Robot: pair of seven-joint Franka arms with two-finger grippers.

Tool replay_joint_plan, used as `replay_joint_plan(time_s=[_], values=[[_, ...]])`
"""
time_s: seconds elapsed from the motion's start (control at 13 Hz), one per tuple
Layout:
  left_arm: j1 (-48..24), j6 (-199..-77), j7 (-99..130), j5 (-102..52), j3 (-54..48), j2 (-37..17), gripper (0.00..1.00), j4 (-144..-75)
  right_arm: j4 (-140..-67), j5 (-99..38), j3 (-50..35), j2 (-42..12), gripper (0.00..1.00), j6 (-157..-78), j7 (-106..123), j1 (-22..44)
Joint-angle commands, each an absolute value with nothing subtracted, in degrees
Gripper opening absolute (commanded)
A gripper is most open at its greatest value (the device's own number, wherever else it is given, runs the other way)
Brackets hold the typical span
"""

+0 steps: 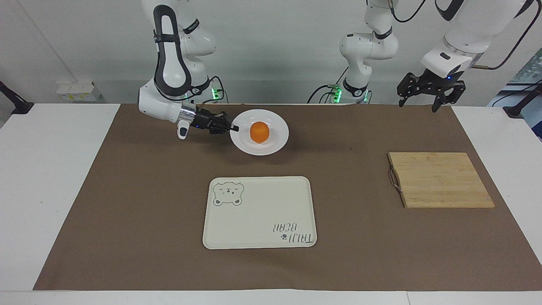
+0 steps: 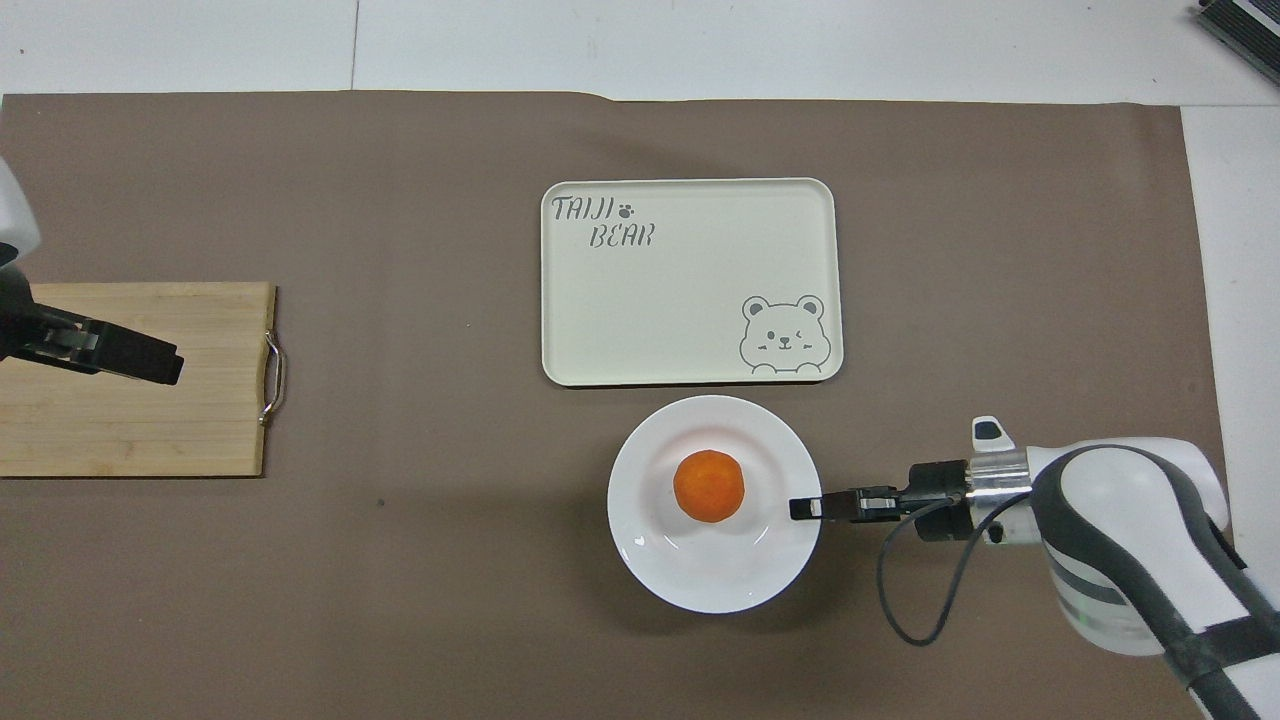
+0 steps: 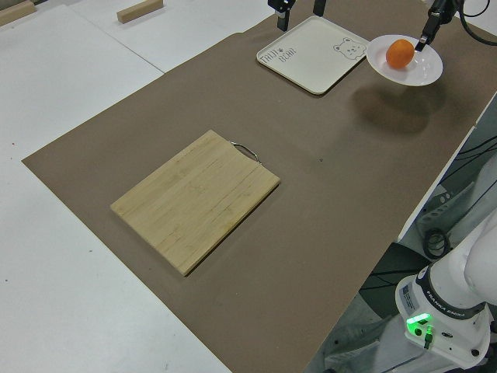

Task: Place orange and plate with both arms
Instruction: 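Slide the plate with the right gripper onto the bear tray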

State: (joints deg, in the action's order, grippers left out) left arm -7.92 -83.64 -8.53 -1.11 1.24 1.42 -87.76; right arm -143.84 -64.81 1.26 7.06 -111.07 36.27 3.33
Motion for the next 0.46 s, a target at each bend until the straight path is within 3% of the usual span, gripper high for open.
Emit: replay_joint_plan(time_s=[0.0,0.39], values=[[-8.35,-84.29,-8.44,-0.97,1.49,2.73,1.0,-89.3,-140.81,-61.44,1.14,6.69,0.0,-107.15,34.89,-0.78],[-8.26,-87.1,-8.17,-0.97,1.49,2.73,1.0,-89.65,-129.93,-53.64,1.14,0.02,0.0,-102.31,32.97,-6.67]])
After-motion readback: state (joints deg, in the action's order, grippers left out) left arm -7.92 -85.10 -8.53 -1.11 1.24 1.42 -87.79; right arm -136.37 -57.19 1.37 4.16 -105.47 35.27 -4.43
